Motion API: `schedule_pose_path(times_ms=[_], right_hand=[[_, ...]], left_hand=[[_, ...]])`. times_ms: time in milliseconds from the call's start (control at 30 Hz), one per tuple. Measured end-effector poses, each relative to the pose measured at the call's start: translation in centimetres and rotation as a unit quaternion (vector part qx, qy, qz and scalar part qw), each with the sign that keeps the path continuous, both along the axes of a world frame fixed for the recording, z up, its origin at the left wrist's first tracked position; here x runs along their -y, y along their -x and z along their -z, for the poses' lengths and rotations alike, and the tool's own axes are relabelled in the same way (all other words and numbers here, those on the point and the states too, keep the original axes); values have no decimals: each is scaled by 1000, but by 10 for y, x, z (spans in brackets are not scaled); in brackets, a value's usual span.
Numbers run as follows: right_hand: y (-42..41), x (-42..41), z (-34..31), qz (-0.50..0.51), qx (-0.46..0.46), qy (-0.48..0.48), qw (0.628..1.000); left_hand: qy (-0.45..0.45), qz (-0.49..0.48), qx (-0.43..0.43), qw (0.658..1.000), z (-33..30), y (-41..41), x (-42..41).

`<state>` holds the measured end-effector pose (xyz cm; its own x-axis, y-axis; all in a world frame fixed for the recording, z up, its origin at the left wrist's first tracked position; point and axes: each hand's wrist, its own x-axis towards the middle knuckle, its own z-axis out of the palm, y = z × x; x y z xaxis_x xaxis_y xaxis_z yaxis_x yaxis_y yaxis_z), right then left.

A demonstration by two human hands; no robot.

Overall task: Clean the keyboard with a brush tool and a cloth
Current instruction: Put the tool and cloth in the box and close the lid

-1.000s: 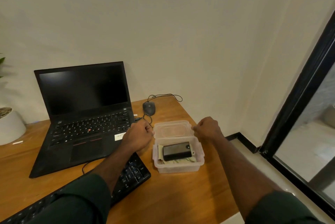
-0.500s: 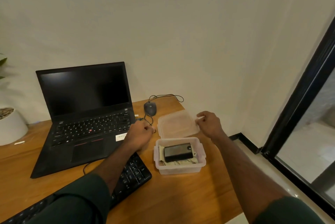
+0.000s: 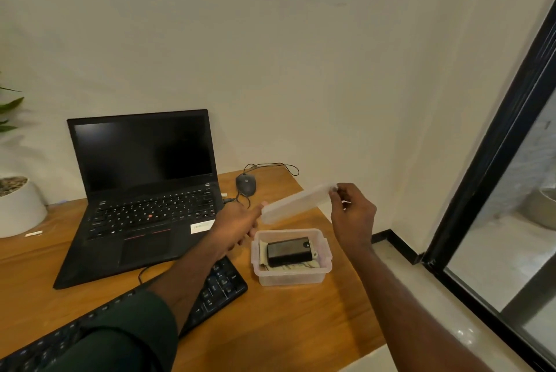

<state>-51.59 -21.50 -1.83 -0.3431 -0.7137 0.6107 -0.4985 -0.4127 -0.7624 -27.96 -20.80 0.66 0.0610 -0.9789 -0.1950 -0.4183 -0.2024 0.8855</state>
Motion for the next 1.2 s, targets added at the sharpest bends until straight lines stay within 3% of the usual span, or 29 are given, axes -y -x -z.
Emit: schedule_pose_path(times_ms=[200, 300, 400, 500, 667, 1200], right_hand=[[0, -11, 10, -63, 20, -18, 998], [7, -17, 18, -89, 43, -73, 992], [15, -23, 22, -98, -16, -156, 983], [19, -31, 24, -98, -19, -214, 972], [11, -48, 29, -111, -13, -251, 962], [7, -63, 30, -10, -22, -297, 955]], left_hand=[[-80, 15, -123, 989, -3, -10, -7], [-58, -2, -78, 995, 2, -11, -10], [-20, -11, -10, 1000, 8, -13, -11], [15, 1, 73, 997, 11, -11, -13], [34, 31, 178, 983, 15, -9, -18], [47, 27, 175, 983, 20, -7, -36]])
